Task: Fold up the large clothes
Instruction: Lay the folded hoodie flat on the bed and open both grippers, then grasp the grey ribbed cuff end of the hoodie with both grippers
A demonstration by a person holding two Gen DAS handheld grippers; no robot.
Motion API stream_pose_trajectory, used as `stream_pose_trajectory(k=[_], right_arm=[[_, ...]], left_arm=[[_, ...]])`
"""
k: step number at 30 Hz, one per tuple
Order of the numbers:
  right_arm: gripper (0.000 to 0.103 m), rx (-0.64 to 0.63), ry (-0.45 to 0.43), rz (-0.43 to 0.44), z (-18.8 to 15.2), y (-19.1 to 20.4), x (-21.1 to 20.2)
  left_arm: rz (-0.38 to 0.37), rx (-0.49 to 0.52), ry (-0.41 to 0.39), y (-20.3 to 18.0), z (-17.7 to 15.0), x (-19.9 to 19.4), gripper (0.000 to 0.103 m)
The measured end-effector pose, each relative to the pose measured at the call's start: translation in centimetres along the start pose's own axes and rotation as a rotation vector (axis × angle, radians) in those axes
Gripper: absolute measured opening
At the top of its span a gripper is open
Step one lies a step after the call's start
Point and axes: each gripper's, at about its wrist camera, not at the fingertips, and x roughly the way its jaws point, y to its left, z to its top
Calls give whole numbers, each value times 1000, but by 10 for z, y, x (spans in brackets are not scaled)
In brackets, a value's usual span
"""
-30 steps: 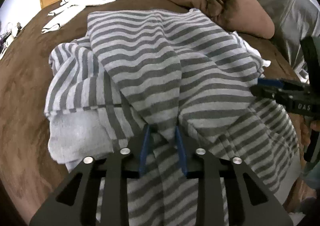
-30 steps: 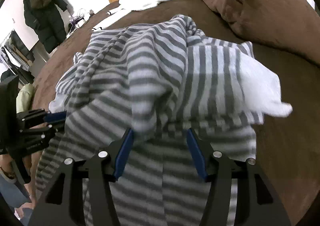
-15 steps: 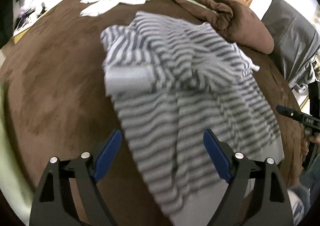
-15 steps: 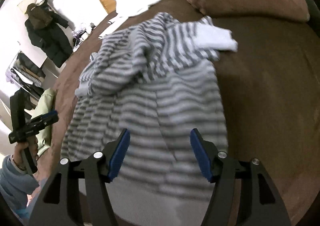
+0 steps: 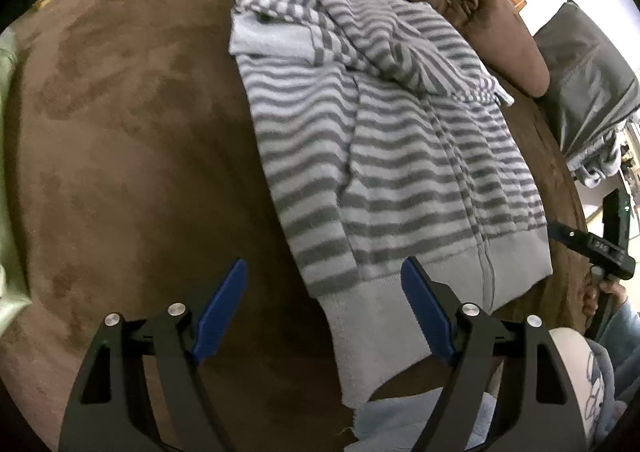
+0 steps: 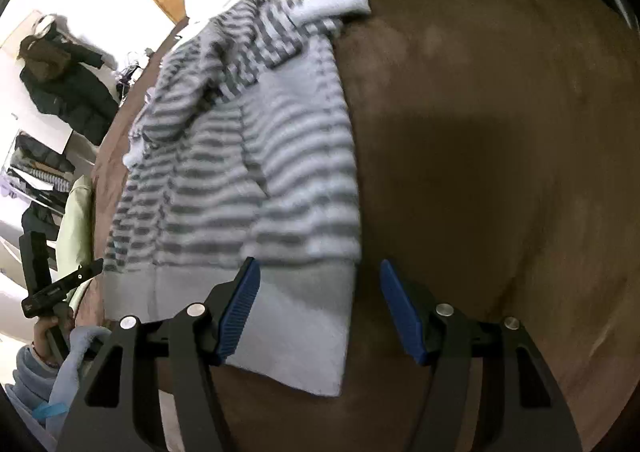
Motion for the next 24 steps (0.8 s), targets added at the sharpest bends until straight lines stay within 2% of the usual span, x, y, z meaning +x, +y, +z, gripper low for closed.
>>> stream_pose_trajectory(k=[5, 7, 11, 12, 13, 14, 15, 16, 17, 19, 24], right_arm=[[64, 48, -27, 31, -8, -6, 4], [66, 62, -29, 48, -8, -5, 4], [66, 18, 3, 62, -9, 9, 10], [66, 12, 9, 70, -8, 13, 12], [66, 12, 14, 87, -7, 17, 14], [64, 18, 19, 103, -7, 19, 16], [61, 29, 30, 124, -6, 20, 18], [44, 41, 39, 137, -5, 21, 20], [16, 49, 49, 130, -5, 21, 22], [13, 56, 68, 138, -3, 24, 28], [11, -42, 13, 63, -5, 50, 18]], left_arm=[[-67, -17, 51, -6, -8, 22, 77], [-76, -21, 46, -10, -9, 26, 77], [-121, 4, 58, -18, -7, 31, 76], [-126, 8, 59, -20, -6, 32, 73], [-130, 9, 53, -20, -5, 32, 53], [-135, 13, 41, -21, -4, 32, 20], [-136, 9, 29, -19, -3, 34, 19], [-150, 1, 34, -17, -2, 36, 18], [-152, 4, 39, -16, -1, 37, 17], [-140, 34, 46, -21, 3, 36, 16], [-112, 87, 17, -32, 11, 22, 14]])
